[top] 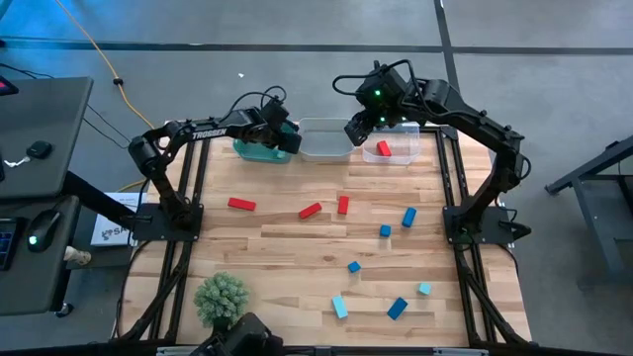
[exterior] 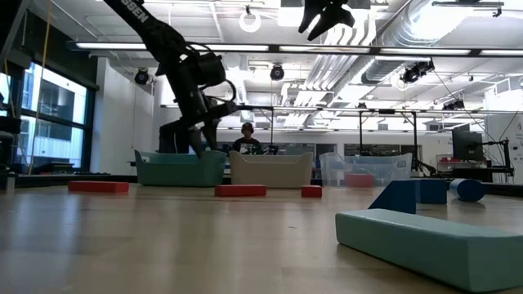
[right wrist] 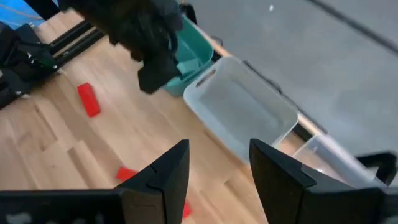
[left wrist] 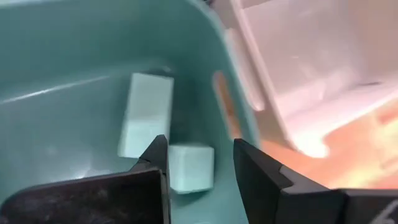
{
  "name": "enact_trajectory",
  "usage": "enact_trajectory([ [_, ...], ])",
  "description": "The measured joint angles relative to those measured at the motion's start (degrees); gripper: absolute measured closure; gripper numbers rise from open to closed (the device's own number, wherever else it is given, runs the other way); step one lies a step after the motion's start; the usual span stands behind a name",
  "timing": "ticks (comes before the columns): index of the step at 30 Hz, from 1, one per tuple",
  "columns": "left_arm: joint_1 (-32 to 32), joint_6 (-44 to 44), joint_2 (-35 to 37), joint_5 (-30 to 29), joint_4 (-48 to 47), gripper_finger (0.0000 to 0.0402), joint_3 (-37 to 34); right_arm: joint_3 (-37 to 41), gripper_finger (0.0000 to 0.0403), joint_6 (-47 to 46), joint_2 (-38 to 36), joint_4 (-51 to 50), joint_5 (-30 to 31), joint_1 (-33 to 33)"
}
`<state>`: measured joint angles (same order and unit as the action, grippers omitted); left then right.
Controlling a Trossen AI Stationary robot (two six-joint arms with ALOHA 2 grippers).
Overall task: Sort & place blocks by color
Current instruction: Put the blue block into the gray bin
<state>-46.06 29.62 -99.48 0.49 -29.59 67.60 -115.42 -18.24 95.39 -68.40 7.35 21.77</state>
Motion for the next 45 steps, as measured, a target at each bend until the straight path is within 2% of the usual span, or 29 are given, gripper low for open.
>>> enact_trajectory([
  [5,-0.97,-3.09,0.04,4.08,-3.16,0.0309,3.91,0.0,0.0245,-3.24,0.0,-2.28,-0.04,-2.51],
  [12,-1.23,-7.92,0.07,4.28,-8.93,0.031,8.87,-0.02,0.0245,-9.51,0.0,-4.25,2.42,-8.43],
  [21,-1.19,-15.36,0.07,5.81,-14.63,0.0311,16.22,-0.02,0.0245,-23.43,0.0,-14.68,3.78,-17.28],
  [31,-0.65,-21.78,0.09,11.61,-17.22,0.0311,24.24,-0.02,0.0245,-35.44,0.0,-21.79,2.4,-25.22],
  [38,1.36,-23.66,0.15,15.73,-21.5,0.0312,27.75,-0.02,0.0245,-46.17,0.0,-21.62,3.09,-31.24],
  [45,4.54,-27.29,0.18,16.07,-26.38,0.0312,30.41,-0.01,0.0239,-52.41,0.26,-21.62,2.65,-35.36],
])
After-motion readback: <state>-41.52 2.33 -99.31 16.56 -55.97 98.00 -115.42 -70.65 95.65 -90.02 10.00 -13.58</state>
